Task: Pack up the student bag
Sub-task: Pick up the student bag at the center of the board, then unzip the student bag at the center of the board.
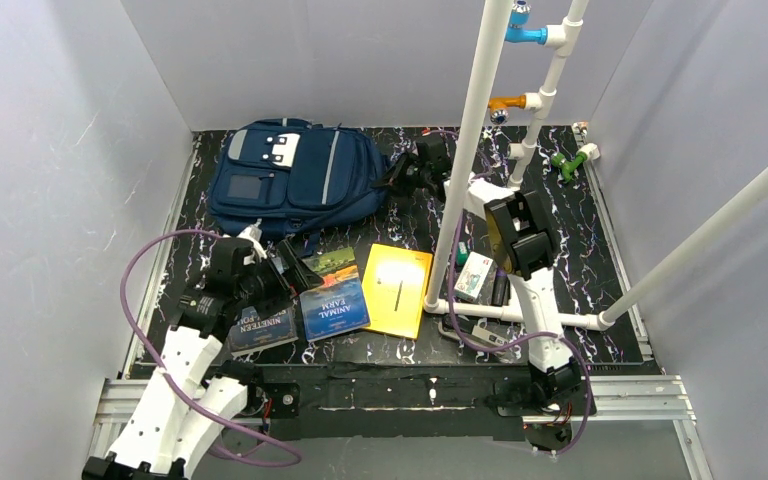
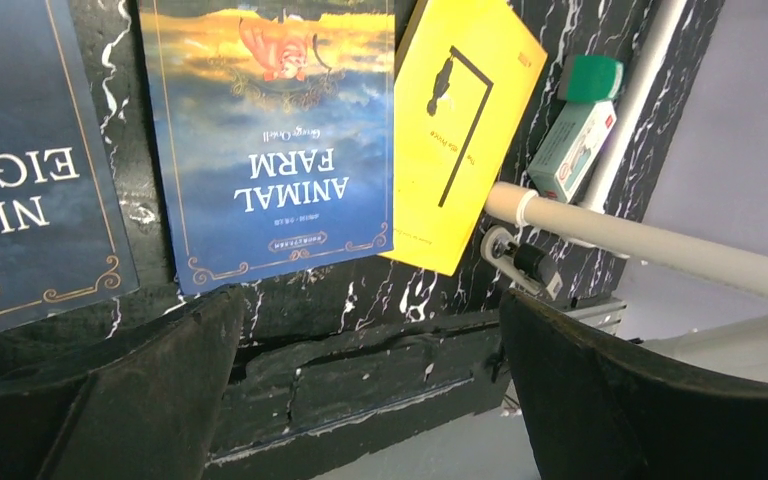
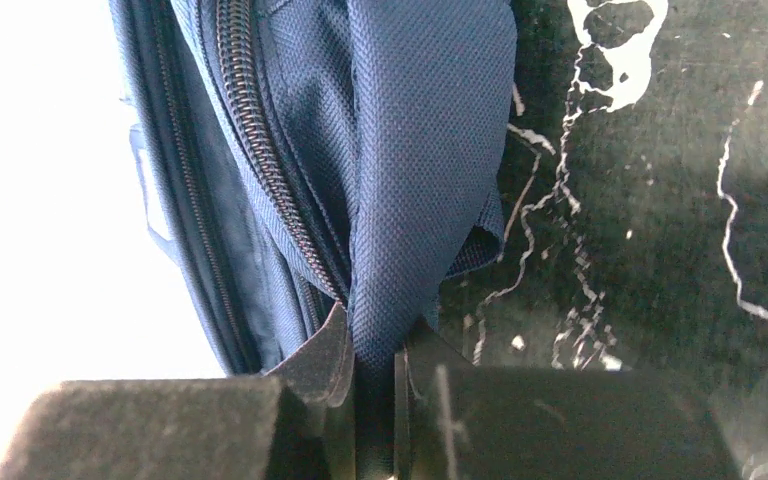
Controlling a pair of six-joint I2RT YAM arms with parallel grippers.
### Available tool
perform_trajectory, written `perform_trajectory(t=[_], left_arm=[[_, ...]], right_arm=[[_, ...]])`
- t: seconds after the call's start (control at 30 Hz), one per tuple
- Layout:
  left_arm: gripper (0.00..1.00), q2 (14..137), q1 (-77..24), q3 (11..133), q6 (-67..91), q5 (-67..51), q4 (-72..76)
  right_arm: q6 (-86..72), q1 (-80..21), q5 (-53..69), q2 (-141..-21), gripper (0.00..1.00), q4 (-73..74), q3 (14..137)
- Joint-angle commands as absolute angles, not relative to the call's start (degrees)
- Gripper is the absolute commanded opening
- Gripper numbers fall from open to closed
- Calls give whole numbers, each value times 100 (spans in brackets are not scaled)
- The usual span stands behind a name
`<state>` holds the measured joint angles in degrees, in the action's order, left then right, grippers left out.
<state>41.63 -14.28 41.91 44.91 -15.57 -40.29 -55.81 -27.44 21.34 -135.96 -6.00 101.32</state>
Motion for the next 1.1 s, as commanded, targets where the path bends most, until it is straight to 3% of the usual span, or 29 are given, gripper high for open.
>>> perform_trajectory(t=[0.0, 0.23, 0.43, 0.77, 1.07], left_arm=[[99, 4485, -1450, 4278, 4509, -1390, -3574], [99, 5952, -1080, 5078, 3847, -2041, -3151], [100, 6762, -1011, 5719, 2777, -1448, -2701], [50, 8071, -1132, 6468, 2115, -1144, -2102], [40, 8297, -1340, 6587, 1680, -281, -1652]], right_arm=[[-6662, -2477, 2545, -12607, 1, -529, 10435], [-7262, -2187, 2893, -12153, 1, -460, 10297], [-8054, -2190, 2707, -11599, 1, -505, 9897], [-8317, -2245, 2147, -11192, 1, 274, 10140], [-8374, -2383, 1844, -11132, 1, 488, 10293]])
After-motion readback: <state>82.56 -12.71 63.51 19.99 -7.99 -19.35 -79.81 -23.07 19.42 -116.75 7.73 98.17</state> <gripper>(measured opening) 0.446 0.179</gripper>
